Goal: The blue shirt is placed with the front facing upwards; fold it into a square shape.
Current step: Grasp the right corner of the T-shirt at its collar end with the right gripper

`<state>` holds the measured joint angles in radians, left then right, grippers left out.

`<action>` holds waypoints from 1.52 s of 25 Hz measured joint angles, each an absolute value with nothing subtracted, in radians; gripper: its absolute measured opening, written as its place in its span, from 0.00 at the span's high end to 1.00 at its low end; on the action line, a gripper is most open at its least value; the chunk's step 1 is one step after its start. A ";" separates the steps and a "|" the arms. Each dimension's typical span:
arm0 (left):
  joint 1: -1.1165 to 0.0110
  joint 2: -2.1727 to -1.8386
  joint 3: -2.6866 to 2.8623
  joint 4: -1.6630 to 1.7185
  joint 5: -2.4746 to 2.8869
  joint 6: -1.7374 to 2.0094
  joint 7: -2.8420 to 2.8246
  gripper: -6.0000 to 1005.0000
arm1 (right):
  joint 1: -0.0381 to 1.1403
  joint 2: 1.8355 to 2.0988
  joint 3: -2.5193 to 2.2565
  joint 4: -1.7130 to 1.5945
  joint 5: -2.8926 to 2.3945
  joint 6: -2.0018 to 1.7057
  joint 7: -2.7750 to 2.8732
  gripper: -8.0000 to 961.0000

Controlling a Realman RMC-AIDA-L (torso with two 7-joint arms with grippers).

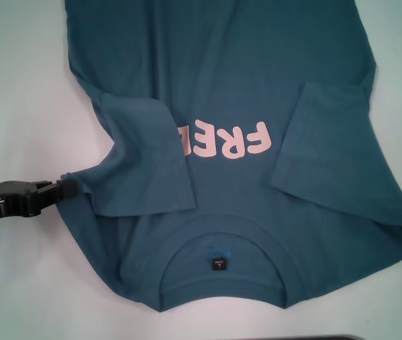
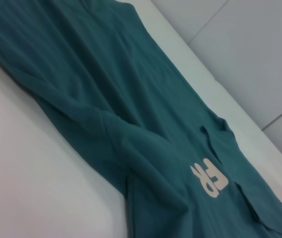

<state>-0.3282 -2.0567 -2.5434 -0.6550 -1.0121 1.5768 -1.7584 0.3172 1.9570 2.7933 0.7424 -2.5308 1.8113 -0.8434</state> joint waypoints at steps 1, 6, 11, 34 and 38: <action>-0.328 -2.056 -2.543 -0.655 -1.012 1.577 -1.758 0.99 | 0.319 1.958 2.793 0.742 -2.531 1.811 -0.843 0.05; -0.328 -2.056 -2.543 -0.655 -1.011 1.577 -1.757 0.99 | 0.326 1.962 2.792 0.741 -2.533 1.811 -0.843 0.05; -0.328 -2.055 -2.543 -0.655 -1.011 1.577 -1.756 0.99 | 0.330 1.964 2.789 0.739 -2.533 1.812 -0.843 0.05; -0.337 -2.055 -2.543 -0.653 -1.006 1.577 -1.755 0.99 | 0.368 1.976 2.773 0.734 -2.526 1.830 -0.852 0.05; -0.338 -2.055 -2.543 -0.653 -1.006 1.576 -1.753 0.99 | 0.378 1.978 2.757 0.732 -2.528 1.830 -0.851 0.05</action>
